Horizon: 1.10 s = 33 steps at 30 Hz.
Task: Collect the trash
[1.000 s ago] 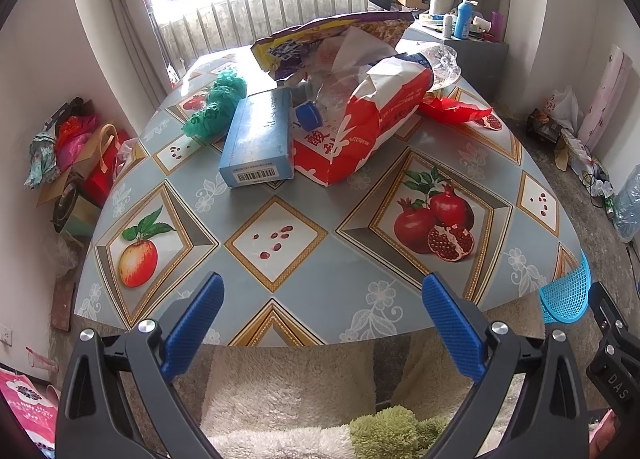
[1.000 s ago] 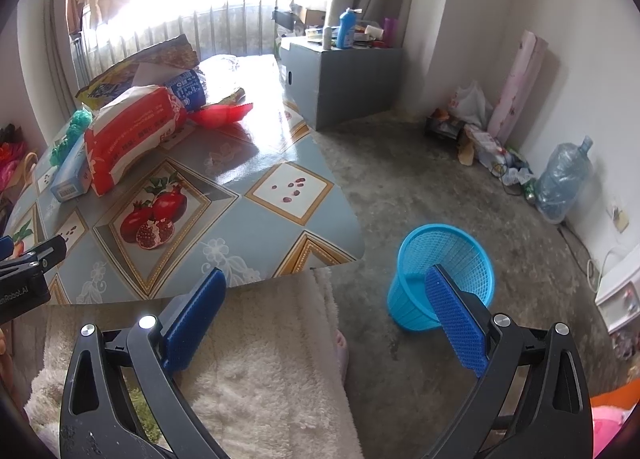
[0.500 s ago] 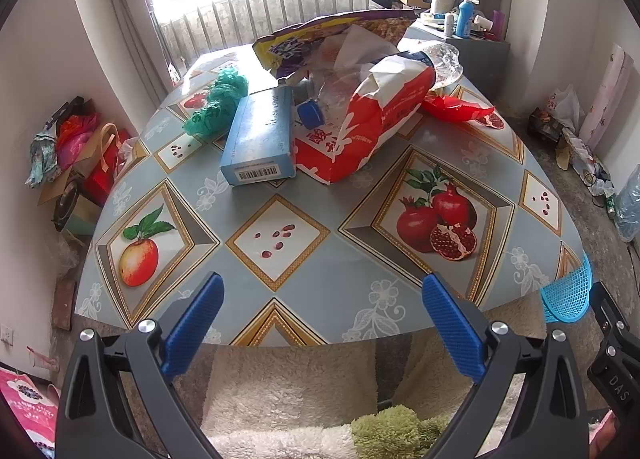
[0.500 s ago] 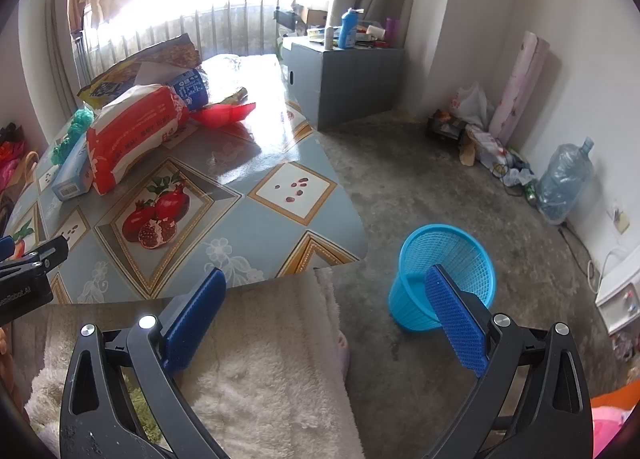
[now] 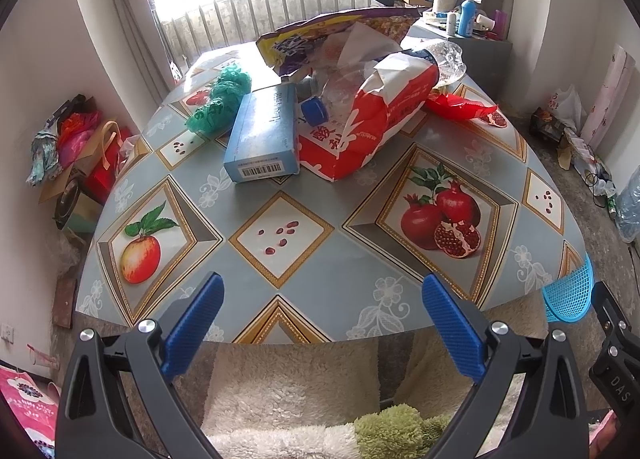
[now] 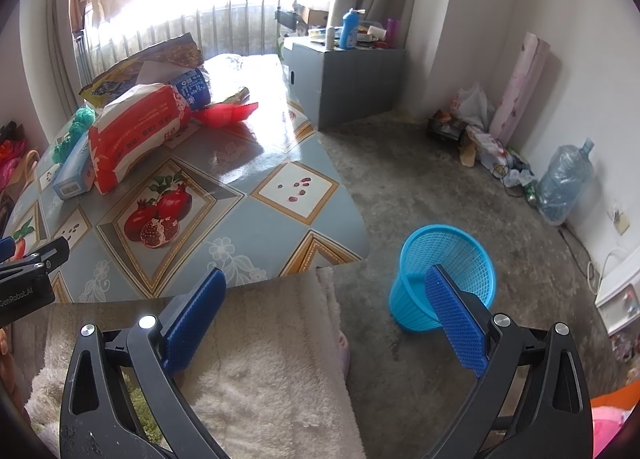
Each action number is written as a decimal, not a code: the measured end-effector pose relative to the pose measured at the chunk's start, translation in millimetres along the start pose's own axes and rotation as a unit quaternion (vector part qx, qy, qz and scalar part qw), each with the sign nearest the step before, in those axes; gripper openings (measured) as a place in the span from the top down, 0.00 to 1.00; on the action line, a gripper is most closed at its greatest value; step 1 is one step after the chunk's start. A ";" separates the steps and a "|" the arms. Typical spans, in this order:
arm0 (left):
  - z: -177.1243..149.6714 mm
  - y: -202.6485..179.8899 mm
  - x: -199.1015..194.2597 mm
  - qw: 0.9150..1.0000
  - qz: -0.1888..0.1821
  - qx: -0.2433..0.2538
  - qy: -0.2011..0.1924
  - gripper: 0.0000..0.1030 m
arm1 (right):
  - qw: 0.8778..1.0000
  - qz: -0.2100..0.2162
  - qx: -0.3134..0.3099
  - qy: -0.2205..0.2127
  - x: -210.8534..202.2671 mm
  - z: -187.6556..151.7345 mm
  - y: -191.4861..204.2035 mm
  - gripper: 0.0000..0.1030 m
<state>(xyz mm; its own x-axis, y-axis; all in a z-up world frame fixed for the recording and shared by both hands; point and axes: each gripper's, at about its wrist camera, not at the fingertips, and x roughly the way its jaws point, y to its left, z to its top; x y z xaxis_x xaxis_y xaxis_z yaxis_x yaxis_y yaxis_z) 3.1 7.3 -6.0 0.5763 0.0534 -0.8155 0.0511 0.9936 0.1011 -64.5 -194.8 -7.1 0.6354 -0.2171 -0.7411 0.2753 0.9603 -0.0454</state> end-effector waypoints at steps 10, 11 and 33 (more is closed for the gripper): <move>-2.0 3.1 1.6 1.000 0.002 -0.001 0.001 0.06 | 1.000 0.000 0.000 0.000 1.9 -1.3 0.5 0.08; -1.7 3.2 1.8 1.000 0.003 -0.001 0.002 0.06 | 1.000 0.000 0.000 0.000 2.0 -1.3 0.8 0.08; -0.1 30.8 -4.9 1.000 -0.007 -0.022 -0.006 0.06 | 1.000 -0.010 0.003 -0.023 -15.1 4.4 13.6 0.08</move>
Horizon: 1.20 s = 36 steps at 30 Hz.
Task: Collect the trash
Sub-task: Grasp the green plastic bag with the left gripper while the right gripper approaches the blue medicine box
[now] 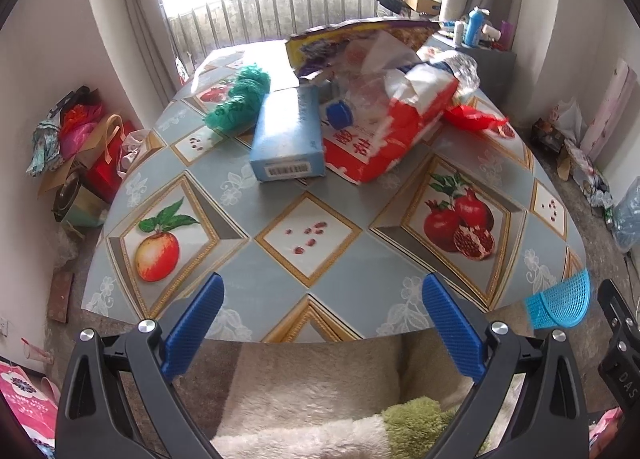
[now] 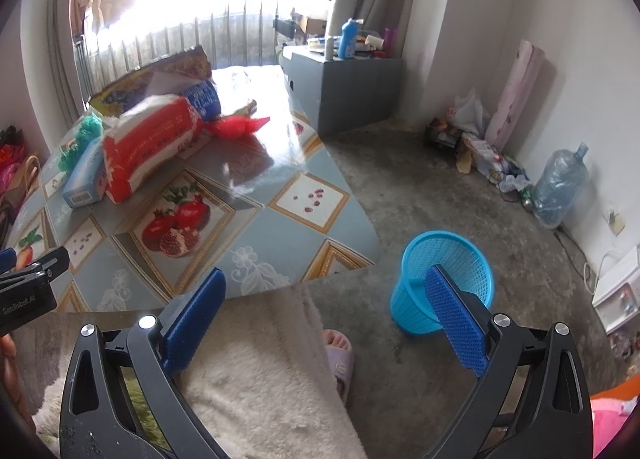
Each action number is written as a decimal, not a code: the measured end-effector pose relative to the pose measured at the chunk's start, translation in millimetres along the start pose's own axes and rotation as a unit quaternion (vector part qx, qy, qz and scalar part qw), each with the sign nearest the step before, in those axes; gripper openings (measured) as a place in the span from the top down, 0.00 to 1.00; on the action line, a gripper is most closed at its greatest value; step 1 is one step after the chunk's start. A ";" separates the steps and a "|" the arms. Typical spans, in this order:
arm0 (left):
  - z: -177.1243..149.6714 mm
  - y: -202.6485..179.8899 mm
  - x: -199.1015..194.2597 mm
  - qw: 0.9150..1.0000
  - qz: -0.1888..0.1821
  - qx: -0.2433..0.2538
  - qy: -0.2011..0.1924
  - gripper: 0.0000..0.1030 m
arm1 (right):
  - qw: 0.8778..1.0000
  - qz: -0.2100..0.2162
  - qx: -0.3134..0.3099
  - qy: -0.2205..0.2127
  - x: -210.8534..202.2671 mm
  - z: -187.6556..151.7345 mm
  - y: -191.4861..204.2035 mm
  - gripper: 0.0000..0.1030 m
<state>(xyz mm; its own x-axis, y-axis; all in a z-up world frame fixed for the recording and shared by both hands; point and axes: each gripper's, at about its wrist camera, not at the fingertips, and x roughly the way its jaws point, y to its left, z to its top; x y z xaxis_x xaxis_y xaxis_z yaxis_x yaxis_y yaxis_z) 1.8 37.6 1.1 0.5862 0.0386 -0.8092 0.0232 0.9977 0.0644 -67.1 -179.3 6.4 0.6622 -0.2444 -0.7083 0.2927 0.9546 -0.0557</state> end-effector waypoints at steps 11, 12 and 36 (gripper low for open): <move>31.2 55.7 -0.5 0.998 0.032 -0.048 -0.028 0.06 | 0.997 0.026 -0.025 -0.070 -9.1 36.4 18.6 0.08; 33.7 60.7 0.2 0.998 0.031 -0.050 -0.028 0.06 | 0.996 0.038 -0.025 -0.075 -8.0 41.5 20.4 0.08; 147.6 189.5 56.4 0.977 -0.165 -0.040 -0.129 0.16 | 0.957 0.277 -0.083 -0.022 27.9 110.0 204.9 0.32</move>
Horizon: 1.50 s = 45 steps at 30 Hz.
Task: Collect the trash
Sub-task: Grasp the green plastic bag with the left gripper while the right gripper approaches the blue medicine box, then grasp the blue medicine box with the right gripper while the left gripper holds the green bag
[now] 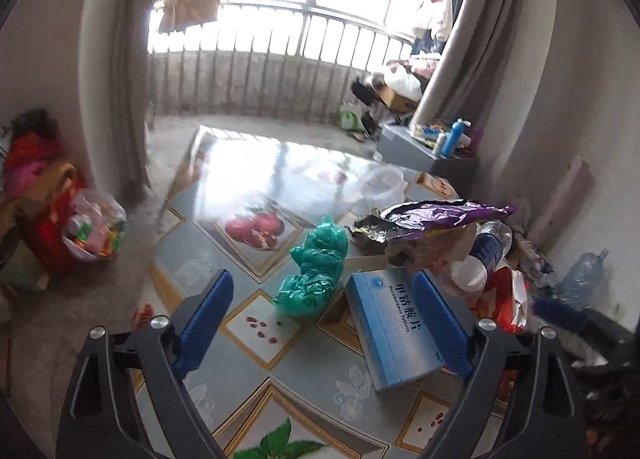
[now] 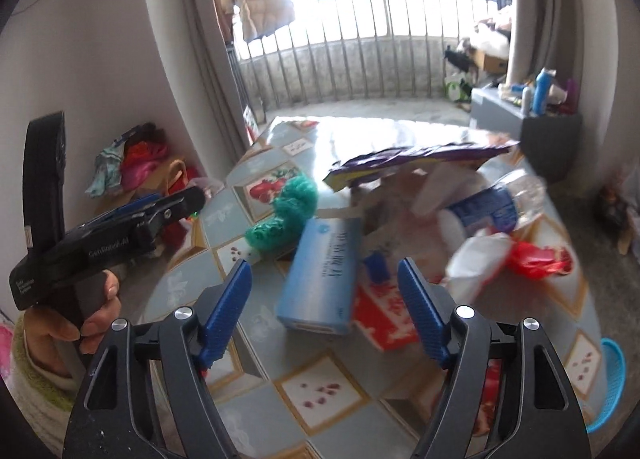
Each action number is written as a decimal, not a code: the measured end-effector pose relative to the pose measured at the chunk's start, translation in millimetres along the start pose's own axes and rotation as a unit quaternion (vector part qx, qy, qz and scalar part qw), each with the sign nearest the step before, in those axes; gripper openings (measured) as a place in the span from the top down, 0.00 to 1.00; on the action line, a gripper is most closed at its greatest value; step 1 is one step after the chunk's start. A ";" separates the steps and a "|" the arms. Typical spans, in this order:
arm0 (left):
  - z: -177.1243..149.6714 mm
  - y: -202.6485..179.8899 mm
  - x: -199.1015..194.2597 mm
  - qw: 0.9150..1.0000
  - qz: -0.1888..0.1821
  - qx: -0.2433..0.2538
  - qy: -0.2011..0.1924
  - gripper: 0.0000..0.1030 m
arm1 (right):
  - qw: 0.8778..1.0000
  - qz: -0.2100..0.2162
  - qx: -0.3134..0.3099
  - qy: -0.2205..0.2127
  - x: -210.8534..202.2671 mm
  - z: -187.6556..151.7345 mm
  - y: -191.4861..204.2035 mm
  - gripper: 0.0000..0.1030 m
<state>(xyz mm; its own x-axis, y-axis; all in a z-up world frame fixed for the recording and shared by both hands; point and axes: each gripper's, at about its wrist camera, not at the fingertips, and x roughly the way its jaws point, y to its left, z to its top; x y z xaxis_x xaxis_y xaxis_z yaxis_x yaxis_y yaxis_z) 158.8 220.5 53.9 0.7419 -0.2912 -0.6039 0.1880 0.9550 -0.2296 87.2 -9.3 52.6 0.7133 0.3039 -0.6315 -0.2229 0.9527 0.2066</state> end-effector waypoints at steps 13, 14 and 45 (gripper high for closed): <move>7.5 34.4 146.3 0.985 -0.053 -0.042 0.161 0.46 | 0.996 -0.047 -0.015 0.071 74.0 8.6 10.8 0.24; 4.8 37.4 152.3 0.983 -0.057 -0.047 0.168 0.46 | 0.996 -0.048 -0.020 0.069 73.1 8.2 13.5 0.23; -83.5 66.4 16.7 0.979 0.022 -0.159 0.124 0.65 | 0.987 -0.124 -0.036 0.094 121.7 -13.5 36.5 0.18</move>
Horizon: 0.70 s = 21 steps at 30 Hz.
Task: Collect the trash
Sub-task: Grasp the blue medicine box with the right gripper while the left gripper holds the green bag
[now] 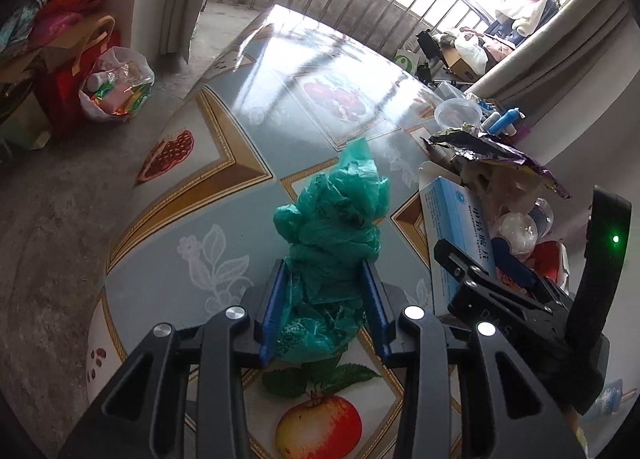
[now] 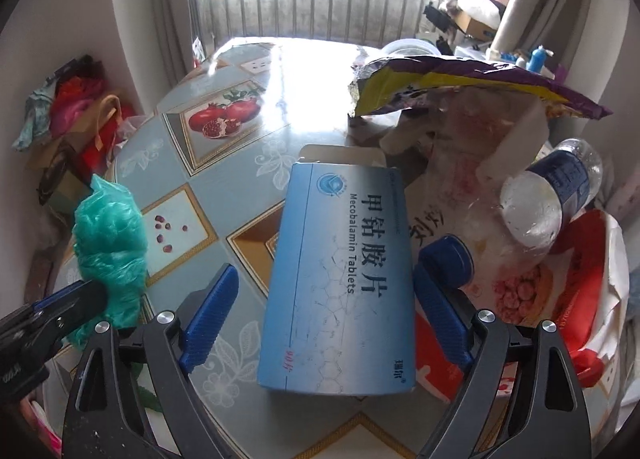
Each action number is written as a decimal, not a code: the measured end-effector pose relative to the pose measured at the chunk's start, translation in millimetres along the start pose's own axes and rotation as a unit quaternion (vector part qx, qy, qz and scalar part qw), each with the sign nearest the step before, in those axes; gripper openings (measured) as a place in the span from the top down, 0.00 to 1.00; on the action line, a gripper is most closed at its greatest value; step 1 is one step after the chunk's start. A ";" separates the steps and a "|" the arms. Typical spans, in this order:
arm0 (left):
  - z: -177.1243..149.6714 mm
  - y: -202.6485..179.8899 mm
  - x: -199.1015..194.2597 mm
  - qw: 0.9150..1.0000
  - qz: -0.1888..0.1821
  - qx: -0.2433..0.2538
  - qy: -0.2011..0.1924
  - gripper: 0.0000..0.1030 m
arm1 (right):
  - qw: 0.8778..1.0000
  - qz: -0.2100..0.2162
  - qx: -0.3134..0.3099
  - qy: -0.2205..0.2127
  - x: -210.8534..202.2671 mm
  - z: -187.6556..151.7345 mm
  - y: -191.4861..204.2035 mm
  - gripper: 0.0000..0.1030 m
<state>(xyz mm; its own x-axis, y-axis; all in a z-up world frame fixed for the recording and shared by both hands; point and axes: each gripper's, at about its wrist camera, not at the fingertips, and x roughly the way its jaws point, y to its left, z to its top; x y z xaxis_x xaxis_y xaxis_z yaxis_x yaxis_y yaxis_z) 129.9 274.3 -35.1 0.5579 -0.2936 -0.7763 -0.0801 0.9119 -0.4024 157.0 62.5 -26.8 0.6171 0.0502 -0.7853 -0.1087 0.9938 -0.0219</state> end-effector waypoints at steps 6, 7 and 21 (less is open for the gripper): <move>-13.0 -4.6 -7.8 1.000 -0.002 -0.003 0.007 0.65 | 0.999 0.034 -0.015 0.015 -10.5 -15.1 0.1 0.30; -15.9 -6.0 -9.8 1.000 -0.003 -0.002 0.010 0.65 | 0.999 0.043 -0.016 0.018 -14.1 -18.6 -1.3 0.31; -70.7 -31.6 -37.9 0.998 -0.016 0.033 0.054 0.54 | 0.991 0.118 -0.017 0.061 -74.1 -93.3 -51.0 0.28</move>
<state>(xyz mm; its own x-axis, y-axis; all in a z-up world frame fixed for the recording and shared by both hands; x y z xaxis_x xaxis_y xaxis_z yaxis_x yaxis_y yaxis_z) 52.9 236.3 -27.3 0.4672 -0.3482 -0.8127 -0.0082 0.9175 -0.3978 44.1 -1.1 -25.2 0.4723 0.2661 -0.8403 -0.2657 0.9520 0.1521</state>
